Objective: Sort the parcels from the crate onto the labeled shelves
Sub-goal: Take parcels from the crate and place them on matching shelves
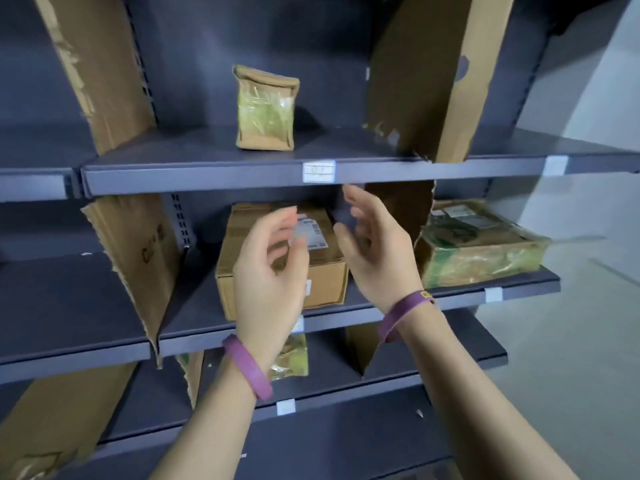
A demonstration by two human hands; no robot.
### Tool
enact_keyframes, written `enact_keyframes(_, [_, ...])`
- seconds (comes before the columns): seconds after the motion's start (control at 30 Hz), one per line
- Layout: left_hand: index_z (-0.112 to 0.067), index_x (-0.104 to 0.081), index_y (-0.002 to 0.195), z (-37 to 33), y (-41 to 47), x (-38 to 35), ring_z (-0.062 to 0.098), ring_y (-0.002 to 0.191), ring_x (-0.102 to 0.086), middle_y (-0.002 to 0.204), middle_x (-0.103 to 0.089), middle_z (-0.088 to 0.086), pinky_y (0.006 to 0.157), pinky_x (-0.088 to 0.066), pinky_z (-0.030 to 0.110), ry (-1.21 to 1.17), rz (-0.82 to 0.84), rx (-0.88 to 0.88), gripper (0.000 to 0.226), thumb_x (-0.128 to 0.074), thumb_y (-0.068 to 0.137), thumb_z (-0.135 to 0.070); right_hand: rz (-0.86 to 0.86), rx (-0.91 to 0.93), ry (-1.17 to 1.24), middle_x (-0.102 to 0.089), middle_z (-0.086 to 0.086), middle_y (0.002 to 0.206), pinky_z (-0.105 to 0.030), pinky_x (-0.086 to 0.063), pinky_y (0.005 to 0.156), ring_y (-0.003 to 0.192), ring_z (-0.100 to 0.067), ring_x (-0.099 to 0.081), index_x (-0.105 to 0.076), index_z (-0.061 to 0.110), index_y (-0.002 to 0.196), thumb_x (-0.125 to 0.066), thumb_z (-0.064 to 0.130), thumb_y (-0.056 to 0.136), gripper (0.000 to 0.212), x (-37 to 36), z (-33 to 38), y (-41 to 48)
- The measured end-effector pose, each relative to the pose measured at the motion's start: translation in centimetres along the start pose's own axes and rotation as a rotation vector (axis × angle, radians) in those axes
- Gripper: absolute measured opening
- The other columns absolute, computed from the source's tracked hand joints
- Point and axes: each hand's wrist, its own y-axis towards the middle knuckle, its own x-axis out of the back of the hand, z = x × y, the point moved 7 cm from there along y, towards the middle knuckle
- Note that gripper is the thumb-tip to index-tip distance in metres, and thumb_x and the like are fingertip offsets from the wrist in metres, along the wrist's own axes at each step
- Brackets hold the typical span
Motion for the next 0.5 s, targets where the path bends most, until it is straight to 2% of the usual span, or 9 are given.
enact_keyframes(0.13, [-0.023, -0.058, 0.125, 3.2, -4.6, -3.9, 0.002, 0.114, -0.056, 0.122, -0.061, -0.013, 0.1, -0.047, 0.031, 0.007, 0.172, 0.127, 0.037, -0.057, 0.091, -0.008, -0.009, -0.126, -0.047, -0.061, 0.004, 0.128, -0.04, -0.047, 0.101, 0.119, -0.015, -0.056, -0.05, 0.021, 0.136, -0.061, 0.018, 0.09, 0.047, 2.2, -4.3, -4.8])
enact_keyframes(0.27, [-0.032, -0.05, 0.134, 5.7, -9.8, -8.9, 0.003, 0.126, -0.047, 0.134, -0.053, -0.015, 0.108, -0.04, 0.034, 0.053, 0.44, 0.266, 0.045, -0.057, 0.092, -0.018, 0.051, -0.288, -0.187, -0.054, 0.006, 0.135, -0.029, -0.041, 0.101, 0.123, -0.017, -0.05, -0.045, 0.023, 0.14, -0.064, 0.021, 0.091, 0.052, 5.2, -8.7, -10.6])
enact_keyframes(0.4, [-0.031, -0.051, 0.133, 6.5, -15.7, -14.6, 0.005, 0.125, -0.049, 0.133, -0.055, -0.013, 0.105, -0.041, 0.031, -0.009, 0.642, 0.37, 0.043, -0.058, 0.092, -0.02, 0.044, -0.466, -0.299, -0.048, 0.004, 0.144, -0.033, -0.04, 0.106, 0.129, -0.018, -0.046, -0.039, 0.025, 0.144, -0.063, 0.024, 0.092, 0.057, 10.2, -12.4, -16.9])
enact_keyframes(0.5, [-0.032, -0.053, 0.128, 5.8, -21.1, -19.2, 0.007, 0.122, -0.051, 0.128, -0.057, -0.013, 0.1, -0.043, 0.028, -0.056, 0.773, 0.435, 0.041, -0.059, 0.091, -0.016, -0.021, -0.641, -0.315, -0.056, -0.001, 0.133, -0.03, -0.045, 0.098, 0.115, -0.017, -0.053, -0.042, 0.024, 0.143, -0.064, 0.02, 0.09, 0.057, 15.5, -14.7, -22.6])
